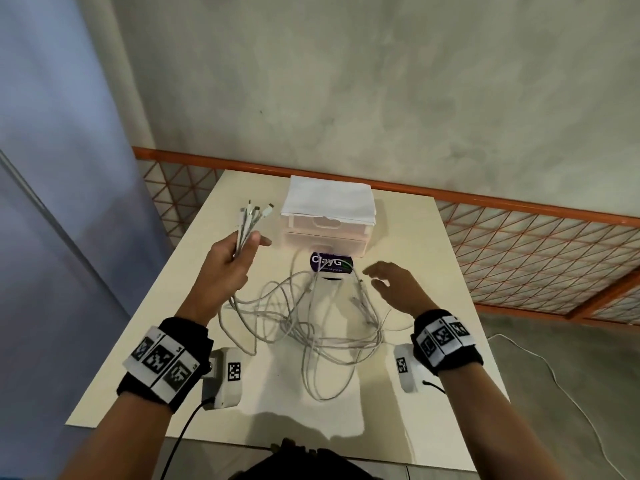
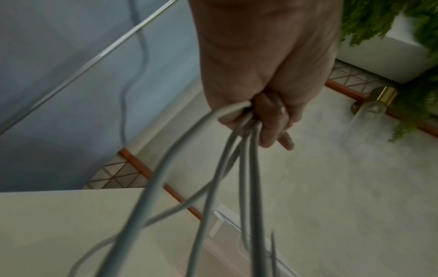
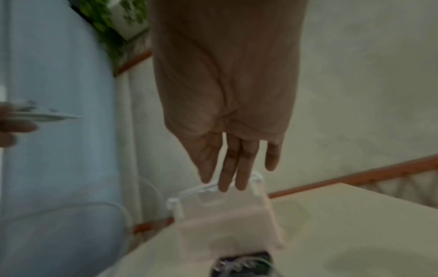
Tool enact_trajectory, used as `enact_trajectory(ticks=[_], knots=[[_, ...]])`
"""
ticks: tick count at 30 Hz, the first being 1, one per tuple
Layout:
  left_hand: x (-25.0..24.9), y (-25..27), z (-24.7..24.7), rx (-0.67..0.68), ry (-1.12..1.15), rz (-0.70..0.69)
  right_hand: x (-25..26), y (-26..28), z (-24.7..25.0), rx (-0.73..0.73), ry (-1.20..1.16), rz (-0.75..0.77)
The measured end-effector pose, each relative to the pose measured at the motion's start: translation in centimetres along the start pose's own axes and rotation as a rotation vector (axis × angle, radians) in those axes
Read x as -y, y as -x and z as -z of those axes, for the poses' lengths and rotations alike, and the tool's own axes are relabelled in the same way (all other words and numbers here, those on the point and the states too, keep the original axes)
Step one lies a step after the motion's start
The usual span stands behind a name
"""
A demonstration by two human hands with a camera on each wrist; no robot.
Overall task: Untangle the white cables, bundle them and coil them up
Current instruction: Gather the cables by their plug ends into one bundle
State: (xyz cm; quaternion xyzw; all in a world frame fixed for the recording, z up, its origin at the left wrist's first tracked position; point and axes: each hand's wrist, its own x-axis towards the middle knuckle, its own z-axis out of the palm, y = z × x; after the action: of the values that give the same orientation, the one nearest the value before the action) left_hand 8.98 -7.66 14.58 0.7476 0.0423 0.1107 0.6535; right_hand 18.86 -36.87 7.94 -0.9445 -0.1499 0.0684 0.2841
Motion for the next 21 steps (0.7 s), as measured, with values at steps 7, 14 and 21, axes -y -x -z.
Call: enact_trajectory(ticks=[7, 14, 21], knots=[[-3.0, 0.1, -2.2, 0.204, 0.43, 0.063, 15.0, 1.8, 0.9, 0.388, -0.327, 0.251], [-6.0, 0.5, -1.5, 0.197, 0.624, -0.077, 15.1, 2.3, -5.1, 0.63, -0.295, 0.229], [-5.5, 0.6, 2.8, -0.035, 0.594, -0.137, 5.4, 2.4, -5.5, 0.398, -0.124, 0.027]])
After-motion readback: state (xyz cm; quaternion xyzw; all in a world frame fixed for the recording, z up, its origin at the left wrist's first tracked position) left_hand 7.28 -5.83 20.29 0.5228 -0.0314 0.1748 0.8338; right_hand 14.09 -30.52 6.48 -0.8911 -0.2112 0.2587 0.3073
